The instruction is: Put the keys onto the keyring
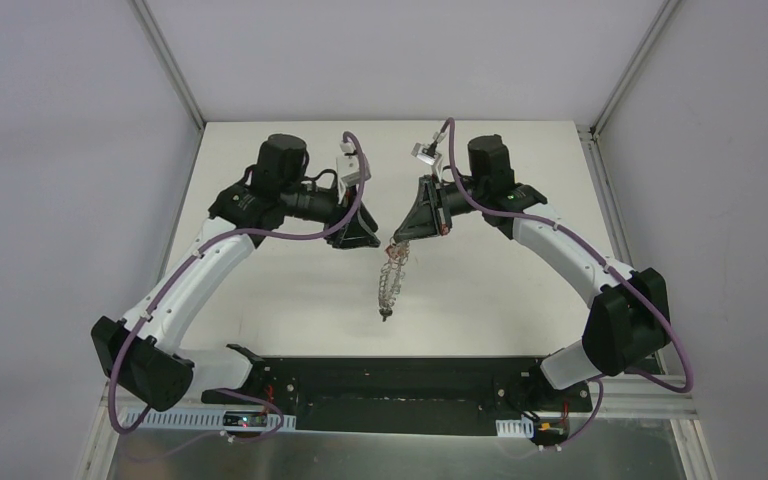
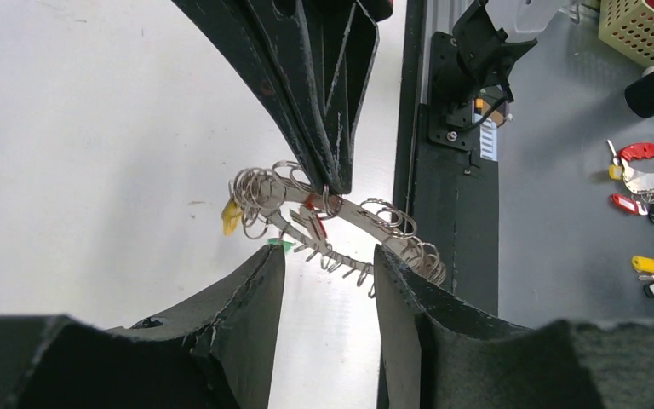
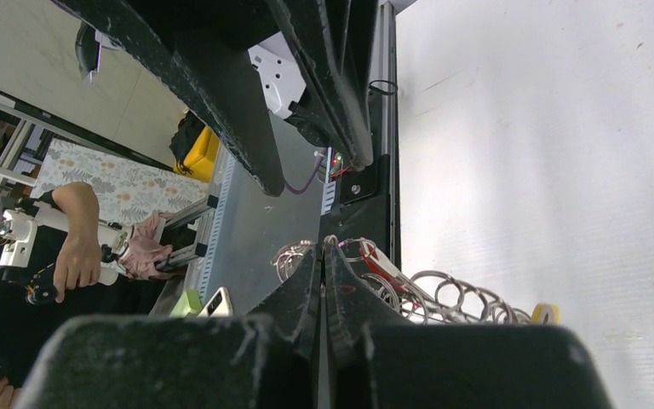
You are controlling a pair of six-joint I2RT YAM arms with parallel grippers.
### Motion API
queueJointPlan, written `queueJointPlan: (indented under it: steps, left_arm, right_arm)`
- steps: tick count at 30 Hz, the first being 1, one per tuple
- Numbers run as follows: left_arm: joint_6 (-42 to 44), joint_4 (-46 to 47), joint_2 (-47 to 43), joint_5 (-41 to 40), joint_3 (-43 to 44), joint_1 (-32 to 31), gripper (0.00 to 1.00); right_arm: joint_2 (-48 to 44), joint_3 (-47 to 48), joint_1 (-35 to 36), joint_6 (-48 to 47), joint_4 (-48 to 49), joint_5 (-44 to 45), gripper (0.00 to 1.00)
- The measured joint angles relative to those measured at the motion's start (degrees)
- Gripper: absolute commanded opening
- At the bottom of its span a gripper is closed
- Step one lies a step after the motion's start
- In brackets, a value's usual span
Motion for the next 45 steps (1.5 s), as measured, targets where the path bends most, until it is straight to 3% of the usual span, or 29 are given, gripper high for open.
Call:
queueJointPlan:
  steps: [19,27,38,45]
  left_arm:
    - [2.8,7.7,2.8,1.1,-5.1,-3.1,0.44]
    - [2.9,9.5,2.8,1.9,-7.5,-4.0,0.31]
    - [2.5,10.5,2.8,1.7,-8.5,-4.2,0.0]
    - [2.3,10.7,2.8,1.4,-8.6,-4.8,0.0]
  right_arm:
    - [0.0,0.0,0.0,-0.9,-1.1,-1.6,0.0]
    - [0.0,0.0,0.0,-0.9,-1.1,-1.5,0.0]
    - [0.0,0.0,0.0,-0.9,-1.2,-0.9,0.0]
    - [0.0,0.0,0.0,-0.9,-1.2,0.2,0.0]
